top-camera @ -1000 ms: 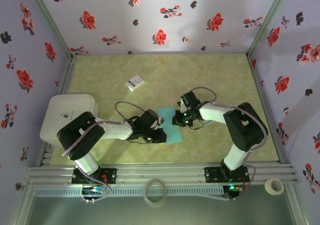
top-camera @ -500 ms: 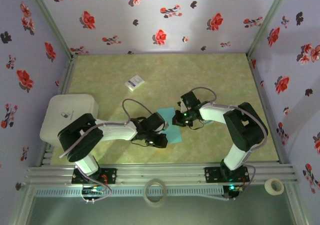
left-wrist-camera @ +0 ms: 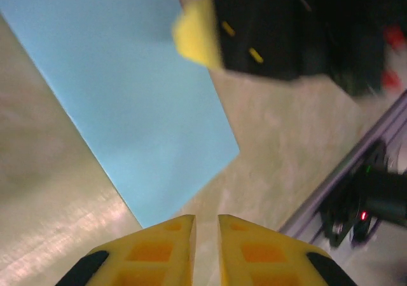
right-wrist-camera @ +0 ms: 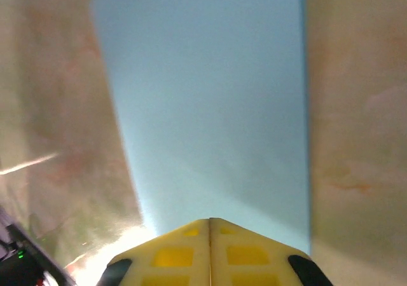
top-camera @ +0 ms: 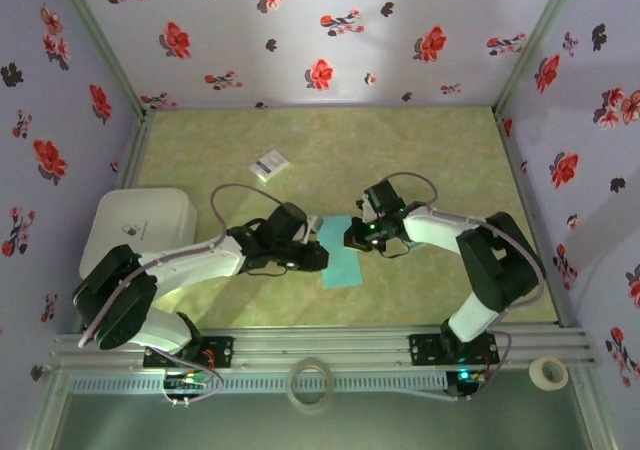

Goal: Fold a paper plane with a square sheet of paper (pick it up from the middle)

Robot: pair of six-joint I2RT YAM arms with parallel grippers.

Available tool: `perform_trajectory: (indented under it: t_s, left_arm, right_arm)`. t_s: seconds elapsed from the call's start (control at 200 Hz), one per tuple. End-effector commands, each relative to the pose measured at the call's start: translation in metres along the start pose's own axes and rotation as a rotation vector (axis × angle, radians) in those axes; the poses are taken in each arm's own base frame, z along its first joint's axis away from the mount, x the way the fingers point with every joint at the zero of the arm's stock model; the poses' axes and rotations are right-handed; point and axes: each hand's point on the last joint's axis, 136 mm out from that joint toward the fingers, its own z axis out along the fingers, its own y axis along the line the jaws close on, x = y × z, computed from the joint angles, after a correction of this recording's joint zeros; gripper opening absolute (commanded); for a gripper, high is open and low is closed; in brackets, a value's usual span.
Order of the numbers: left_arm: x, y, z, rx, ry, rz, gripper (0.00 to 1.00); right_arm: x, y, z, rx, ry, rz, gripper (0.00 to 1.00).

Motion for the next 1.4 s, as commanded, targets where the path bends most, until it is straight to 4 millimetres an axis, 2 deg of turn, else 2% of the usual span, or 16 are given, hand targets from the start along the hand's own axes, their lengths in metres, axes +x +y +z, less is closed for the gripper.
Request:
perform_trajectory:
  t_s: [0.0, 0.1, 0.23, 0.325, 0.52, 0.775, 1.025, 1.17, 1.4]
  left_arm:
    - [-0.029, 0.006, -0.001, 0.036, -0.042, -0.082, 0.17]
    - [-0.059, 0.007, 0.001, 0.069, -0.075, -0.106, 0.17]
    - [-0.084, 0.018, 0.015, 0.042, -0.067, -0.132, 0.17]
    - [-0.095, 0.028, 0.031, 0.036, -0.044, -0.166, 0.17]
    - [-0.108, 0.043, 0.051, 0.014, -0.027, -0.192, 0.17]
    - [-0.11, 0.07, 0.071, -0.013, -0.014, -0.23, 0.17]
    - [-0.088, 0.098, 0.083, -0.038, 0.023, -0.282, 0.17]
    - [-0.079, 0.104, 0.086, -0.04, 0.032, -0.295, 0.16]
    - [-0.078, 0.104, 0.084, -0.029, 0.026, -0.303, 0.16]
  right_arm:
    - [-0.01, 0.018, -0.029, -0.018, -0.073, -0.012, 0.15]
    - [-0.007, 0.002, -0.046, 0.067, -0.125, 0.01, 0.17]
    - [0.008, -0.013, -0.053, 0.065, -0.151, 0.082, 0.22]
    - [0.018, -0.018, -0.055, 0.027, -0.173, 0.138, 0.31]
    - [0.036, -0.02, -0.047, -0.048, -0.151, 0.219, 0.39]
    - [0.05, -0.02, -0.041, -0.061, -0.102, 0.208, 0.45]
    - [0.065, -0.026, -0.027, -0.007, -0.022, 0.213, 0.47]
    - [0.068, -0.03, -0.024, 0.007, -0.012, 0.223, 0.49]
    - [0.072, -0.027, -0.015, -0.014, 0.033, 0.235, 0.5]
